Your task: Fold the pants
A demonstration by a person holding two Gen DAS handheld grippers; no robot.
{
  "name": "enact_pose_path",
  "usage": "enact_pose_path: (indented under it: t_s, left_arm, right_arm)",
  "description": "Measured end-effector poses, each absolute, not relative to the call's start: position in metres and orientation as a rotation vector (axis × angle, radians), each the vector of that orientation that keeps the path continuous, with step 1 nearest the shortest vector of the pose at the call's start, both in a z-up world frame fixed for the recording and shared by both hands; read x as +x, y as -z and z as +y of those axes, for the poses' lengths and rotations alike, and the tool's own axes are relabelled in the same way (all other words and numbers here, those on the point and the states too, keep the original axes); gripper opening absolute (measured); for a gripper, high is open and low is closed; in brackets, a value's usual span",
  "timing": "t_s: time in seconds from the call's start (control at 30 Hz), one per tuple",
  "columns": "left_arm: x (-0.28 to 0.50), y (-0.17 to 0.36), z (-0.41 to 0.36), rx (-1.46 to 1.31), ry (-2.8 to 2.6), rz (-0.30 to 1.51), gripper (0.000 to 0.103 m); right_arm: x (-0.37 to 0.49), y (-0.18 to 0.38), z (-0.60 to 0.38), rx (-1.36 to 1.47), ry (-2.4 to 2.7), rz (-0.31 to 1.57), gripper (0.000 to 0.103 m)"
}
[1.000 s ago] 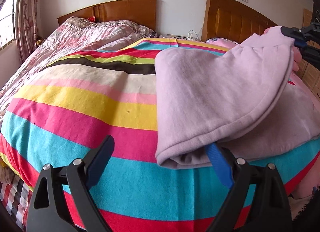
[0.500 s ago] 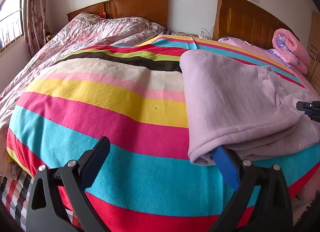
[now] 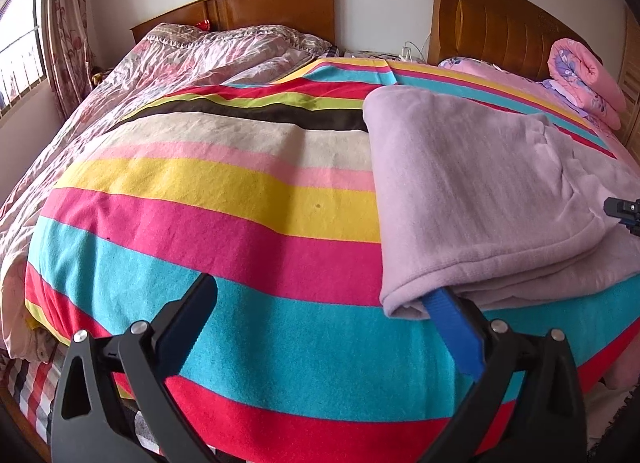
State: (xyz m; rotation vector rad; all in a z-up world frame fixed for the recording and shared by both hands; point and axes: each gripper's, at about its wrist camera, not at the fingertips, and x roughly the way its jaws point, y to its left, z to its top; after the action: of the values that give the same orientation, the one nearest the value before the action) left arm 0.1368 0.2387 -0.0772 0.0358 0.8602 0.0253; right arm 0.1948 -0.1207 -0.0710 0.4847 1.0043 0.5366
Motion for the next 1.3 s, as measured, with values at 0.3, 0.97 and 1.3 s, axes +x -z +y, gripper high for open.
enact_pose_path:
  t_s: [0.3,0.97,1.3]
  left_arm:
    - [0.135,0.021,0.229,0.151,0.038,0.817,0.102]
    - [0.308,0.076,0.13,0.126,0.168,0.841,0.102]
    - [0.304,0.074,0.129,0.135,0.152,0.821,0.102]
  right_arm:
    - [0.186,0.076,-0.126,0.362,-0.536,1.019,0.028]
    - [0.188,0.061,-0.056,-0.179,-0.587,0.895,0.058]
    - [0.258,0.063,-0.055,-0.218,-0.567,0.907,0.064]
